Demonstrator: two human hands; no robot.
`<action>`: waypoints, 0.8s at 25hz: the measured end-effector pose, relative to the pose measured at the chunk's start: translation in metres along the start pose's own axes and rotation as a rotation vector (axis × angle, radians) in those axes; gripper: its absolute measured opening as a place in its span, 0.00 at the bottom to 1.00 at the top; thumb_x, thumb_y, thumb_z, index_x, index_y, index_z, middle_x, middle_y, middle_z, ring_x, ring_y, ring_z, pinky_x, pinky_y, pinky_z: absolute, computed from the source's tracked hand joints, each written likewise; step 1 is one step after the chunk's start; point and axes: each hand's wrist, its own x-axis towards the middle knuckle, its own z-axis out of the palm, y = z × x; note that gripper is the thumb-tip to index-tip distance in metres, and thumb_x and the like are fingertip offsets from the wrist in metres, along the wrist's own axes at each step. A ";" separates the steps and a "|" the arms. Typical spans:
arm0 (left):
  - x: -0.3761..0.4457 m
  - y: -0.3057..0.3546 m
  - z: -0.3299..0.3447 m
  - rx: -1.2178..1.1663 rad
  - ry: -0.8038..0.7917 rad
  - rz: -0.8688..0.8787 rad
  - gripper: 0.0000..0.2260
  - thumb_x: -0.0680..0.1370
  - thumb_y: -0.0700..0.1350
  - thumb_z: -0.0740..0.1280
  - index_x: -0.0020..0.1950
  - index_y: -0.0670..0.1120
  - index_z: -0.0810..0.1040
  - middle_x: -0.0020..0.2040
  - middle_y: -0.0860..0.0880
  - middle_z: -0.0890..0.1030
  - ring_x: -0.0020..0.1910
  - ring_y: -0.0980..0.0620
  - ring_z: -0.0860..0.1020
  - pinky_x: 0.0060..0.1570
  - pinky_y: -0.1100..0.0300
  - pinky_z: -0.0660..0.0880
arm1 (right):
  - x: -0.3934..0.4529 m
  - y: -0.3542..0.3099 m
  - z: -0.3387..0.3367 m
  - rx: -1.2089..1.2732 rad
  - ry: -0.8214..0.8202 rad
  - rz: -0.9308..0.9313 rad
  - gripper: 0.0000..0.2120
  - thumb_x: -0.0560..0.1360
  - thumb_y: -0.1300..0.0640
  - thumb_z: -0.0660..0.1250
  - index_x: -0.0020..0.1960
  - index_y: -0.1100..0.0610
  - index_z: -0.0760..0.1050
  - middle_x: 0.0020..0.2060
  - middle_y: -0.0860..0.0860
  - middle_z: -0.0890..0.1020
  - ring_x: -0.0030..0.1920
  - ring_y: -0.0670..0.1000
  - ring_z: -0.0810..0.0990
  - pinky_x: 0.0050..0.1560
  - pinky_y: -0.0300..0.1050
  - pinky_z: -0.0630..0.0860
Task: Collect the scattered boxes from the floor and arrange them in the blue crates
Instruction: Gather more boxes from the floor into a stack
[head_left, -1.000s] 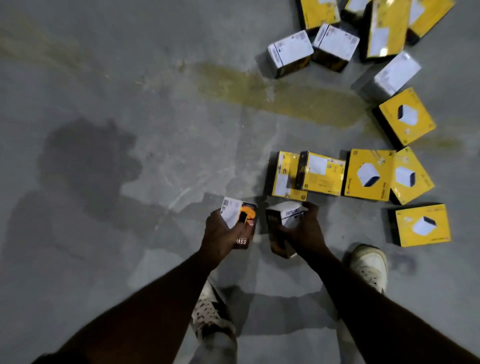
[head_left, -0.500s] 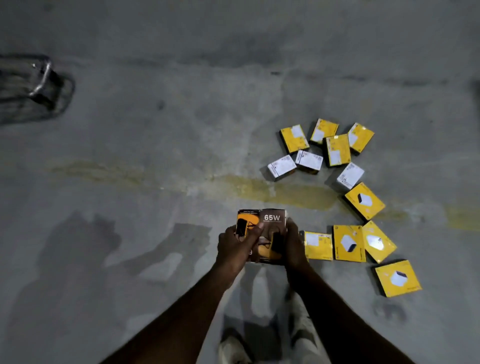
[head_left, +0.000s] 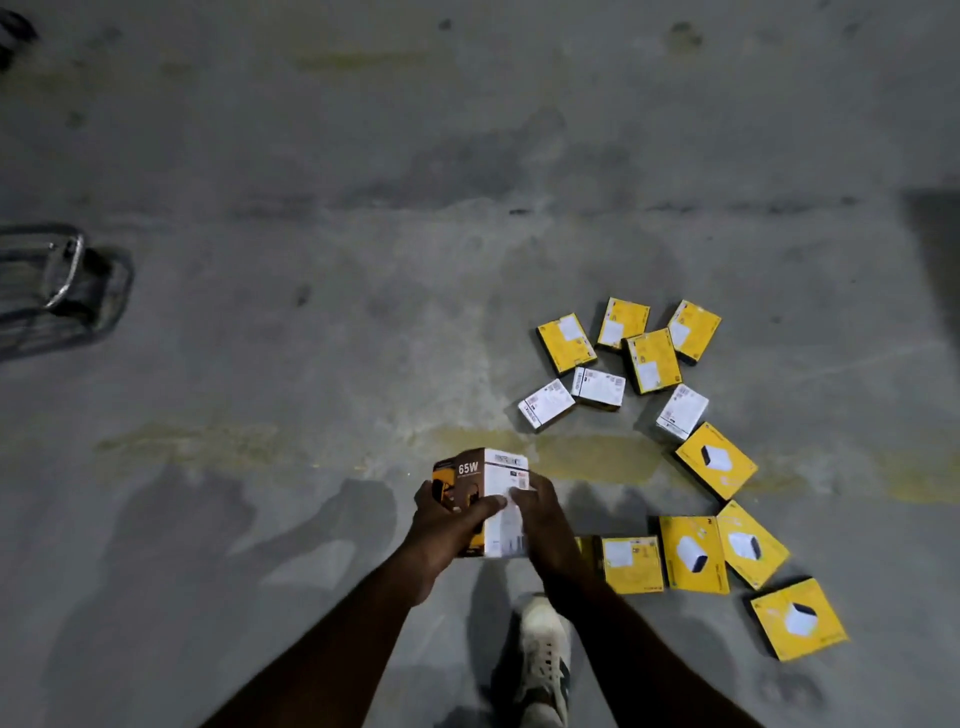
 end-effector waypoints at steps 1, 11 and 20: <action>0.006 0.008 0.001 -0.038 0.017 -0.009 0.42 0.58 0.58 0.83 0.67 0.49 0.69 0.55 0.49 0.83 0.50 0.50 0.85 0.48 0.50 0.83 | 0.012 -0.006 -0.001 -0.054 0.003 0.010 0.14 0.80 0.55 0.62 0.65 0.54 0.69 0.56 0.52 0.80 0.54 0.53 0.80 0.57 0.51 0.77; 0.092 0.065 0.013 -0.010 0.212 -0.117 0.66 0.44 0.71 0.79 0.76 0.50 0.58 0.67 0.44 0.75 0.63 0.43 0.77 0.63 0.43 0.75 | 0.095 -0.039 -0.019 -0.144 0.279 0.072 0.23 0.76 0.58 0.70 0.68 0.56 0.67 0.45 0.48 0.79 0.50 0.55 0.80 0.57 0.61 0.77; 0.230 0.114 0.000 0.328 0.164 -0.037 0.63 0.45 0.69 0.78 0.75 0.48 0.59 0.66 0.43 0.74 0.65 0.44 0.75 0.63 0.45 0.76 | 0.216 -0.037 -0.015 -0.064 0.638 0.227 0.34 0.73 0.45 0.73 0.68 0.63 0.65 0.54 0.60 0.80 0.55 0.61 0.80 0.57 0.53 0.75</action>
